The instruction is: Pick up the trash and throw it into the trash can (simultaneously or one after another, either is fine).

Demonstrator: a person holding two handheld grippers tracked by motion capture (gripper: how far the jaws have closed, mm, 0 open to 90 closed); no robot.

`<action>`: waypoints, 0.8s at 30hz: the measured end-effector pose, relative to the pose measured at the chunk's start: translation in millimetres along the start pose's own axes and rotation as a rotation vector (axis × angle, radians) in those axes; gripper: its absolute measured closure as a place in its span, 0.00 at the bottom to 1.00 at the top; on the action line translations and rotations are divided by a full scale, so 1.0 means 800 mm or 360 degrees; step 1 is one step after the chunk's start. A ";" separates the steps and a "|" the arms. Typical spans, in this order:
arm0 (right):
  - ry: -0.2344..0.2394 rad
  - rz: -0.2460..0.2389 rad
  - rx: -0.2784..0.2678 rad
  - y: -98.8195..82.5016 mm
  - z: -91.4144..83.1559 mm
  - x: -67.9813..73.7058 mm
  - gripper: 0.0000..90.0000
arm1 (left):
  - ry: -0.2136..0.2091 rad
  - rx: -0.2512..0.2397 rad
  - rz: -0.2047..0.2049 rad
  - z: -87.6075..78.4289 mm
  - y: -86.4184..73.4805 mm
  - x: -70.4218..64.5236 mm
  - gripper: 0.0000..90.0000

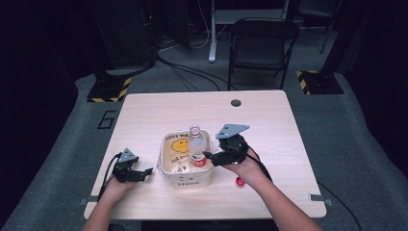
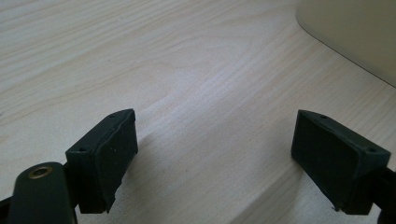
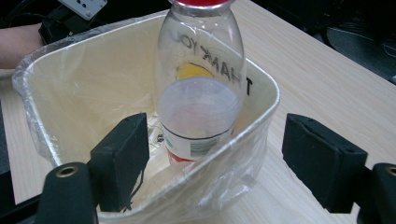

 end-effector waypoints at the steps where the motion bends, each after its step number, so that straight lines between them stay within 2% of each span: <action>1: -0.0002 0.0001 -0.0006 -0.001 -0.001 -0.001 0.25 | 0.0000 0.0000 0.0000 0.000 0.000 0.000 0.16; 24: -0.0111 0.0049 0.0004 -0.036 -0.041 -0.021 0.28 | 0.0002 0.0000 -0.0001 0.000 0.000 0.000 0.16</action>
Point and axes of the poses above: each handheld gripper's, and its own axes: z roughly forward along the jaws, y roughly out of its top, x roughly to its left, the point moved 3 cm from there along z, roughly forward along the jaws, and after that the axes turned 12 degrees about -x, right-handed, at the moved point
